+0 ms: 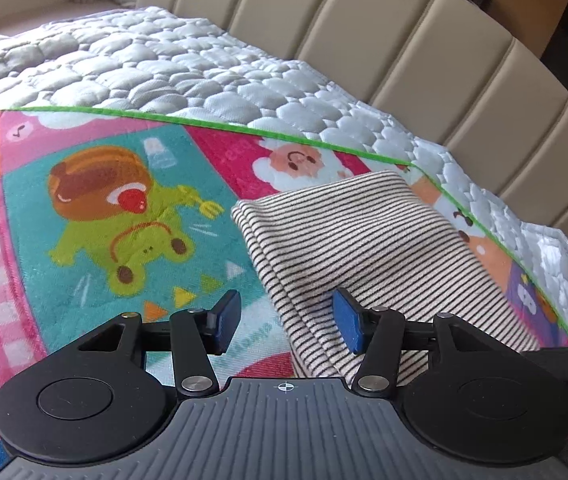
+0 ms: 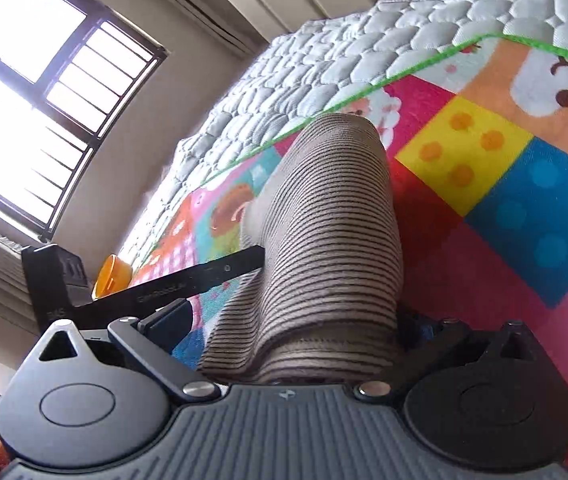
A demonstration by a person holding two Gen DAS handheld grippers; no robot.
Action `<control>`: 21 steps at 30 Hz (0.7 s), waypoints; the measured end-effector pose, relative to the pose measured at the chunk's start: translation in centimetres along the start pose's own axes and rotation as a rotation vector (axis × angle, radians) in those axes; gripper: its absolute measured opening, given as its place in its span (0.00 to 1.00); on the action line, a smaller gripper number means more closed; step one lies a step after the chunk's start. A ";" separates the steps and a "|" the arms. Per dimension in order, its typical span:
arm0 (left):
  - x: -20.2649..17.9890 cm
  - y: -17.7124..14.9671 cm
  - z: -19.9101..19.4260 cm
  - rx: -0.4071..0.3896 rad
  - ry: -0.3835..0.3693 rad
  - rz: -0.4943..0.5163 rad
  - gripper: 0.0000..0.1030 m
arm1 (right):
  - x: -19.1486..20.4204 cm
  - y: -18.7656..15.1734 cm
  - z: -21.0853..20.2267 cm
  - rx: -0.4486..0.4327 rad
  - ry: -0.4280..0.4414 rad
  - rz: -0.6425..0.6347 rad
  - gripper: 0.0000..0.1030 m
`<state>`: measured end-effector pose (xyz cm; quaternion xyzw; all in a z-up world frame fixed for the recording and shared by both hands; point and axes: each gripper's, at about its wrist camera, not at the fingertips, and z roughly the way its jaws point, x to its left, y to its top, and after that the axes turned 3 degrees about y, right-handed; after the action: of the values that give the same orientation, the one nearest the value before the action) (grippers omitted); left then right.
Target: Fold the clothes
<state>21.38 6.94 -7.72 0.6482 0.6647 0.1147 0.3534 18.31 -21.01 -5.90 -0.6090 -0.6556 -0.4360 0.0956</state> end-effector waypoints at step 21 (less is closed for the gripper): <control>-1.9 -2.4 -1.0 0.201 -0.169 -0.064 0.59 | -1.3 1.6 -1.1 -0.086 -0.407 -0.129 1.00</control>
<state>18.77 5.12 -7.86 0.6663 0.6610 -0.0187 0.3448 19.58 -22.84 -5.38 -0.6446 -0.6800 -0.3369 -0.0929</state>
